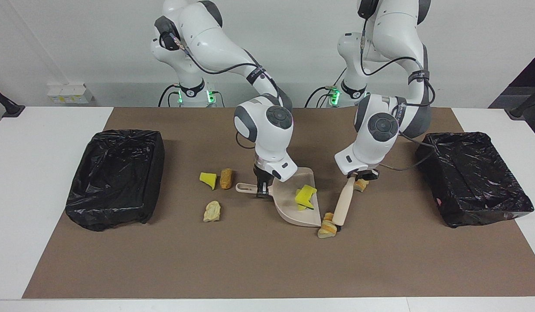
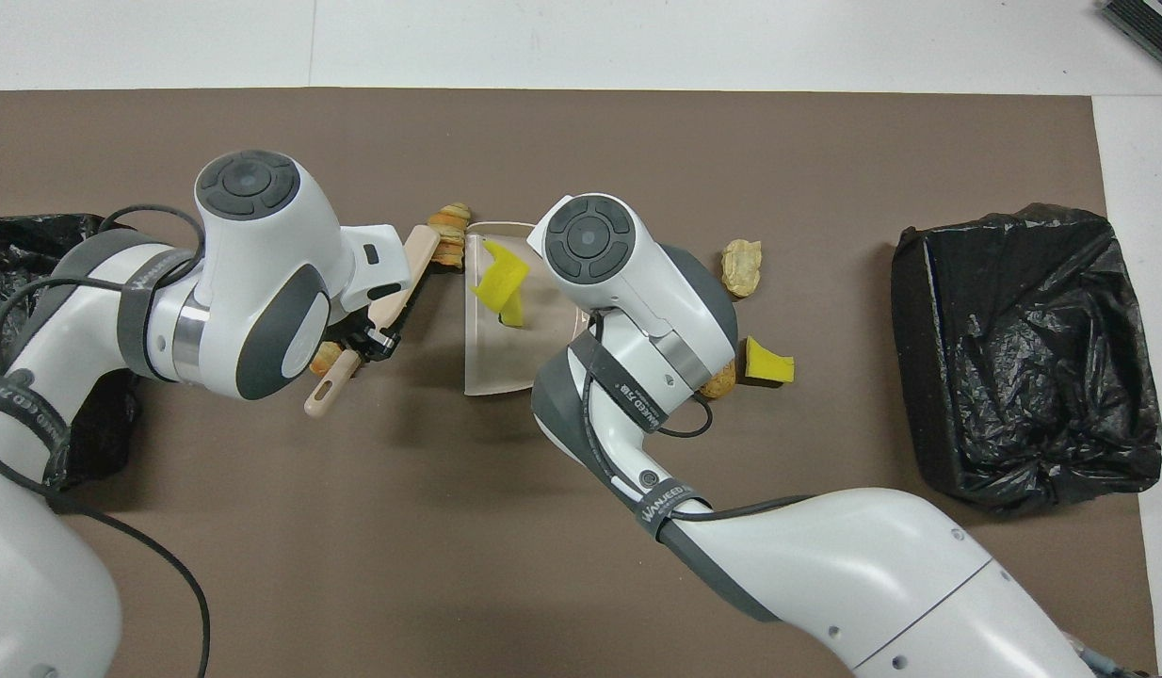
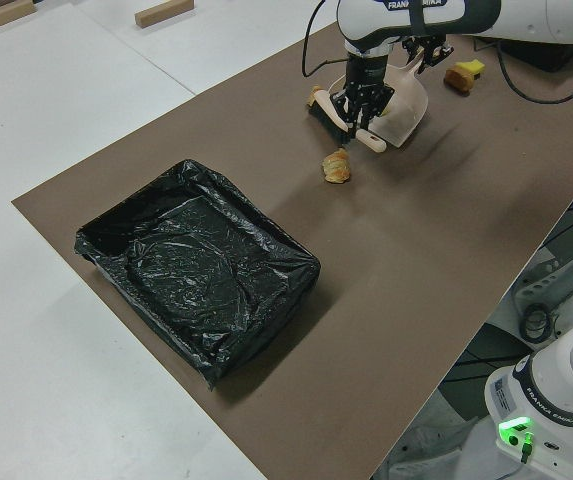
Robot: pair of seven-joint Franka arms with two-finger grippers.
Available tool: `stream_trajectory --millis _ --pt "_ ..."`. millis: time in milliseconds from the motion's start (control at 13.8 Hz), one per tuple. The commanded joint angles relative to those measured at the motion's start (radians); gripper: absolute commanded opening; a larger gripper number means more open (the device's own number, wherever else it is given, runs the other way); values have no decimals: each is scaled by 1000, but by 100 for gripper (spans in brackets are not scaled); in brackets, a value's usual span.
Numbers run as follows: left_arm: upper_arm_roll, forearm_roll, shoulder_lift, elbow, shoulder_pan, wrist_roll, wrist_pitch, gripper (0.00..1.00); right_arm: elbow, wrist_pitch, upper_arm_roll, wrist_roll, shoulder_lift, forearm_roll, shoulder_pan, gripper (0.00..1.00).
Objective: Sweep and dump trash in bin
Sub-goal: 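Sweep the bread and sponges into the dustpan with the left gripper, then sweep the remaining bread pieces into the dustpan with the left gripper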
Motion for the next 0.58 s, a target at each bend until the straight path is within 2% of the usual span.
stream_trajectory --millis 0,289,506 --pt "7 -36 -105 -99 -16 4 -30 0 -13 36 10 8 3 11 -11 0" --pt "7 -104 -153 -94 -75 -5 -85 0 -15 36 10 8 3 11 -11 0" --pt "16 -105 -248 -88 -16 -22 -197 0 -15 36 10 8 3 11 -12 0"
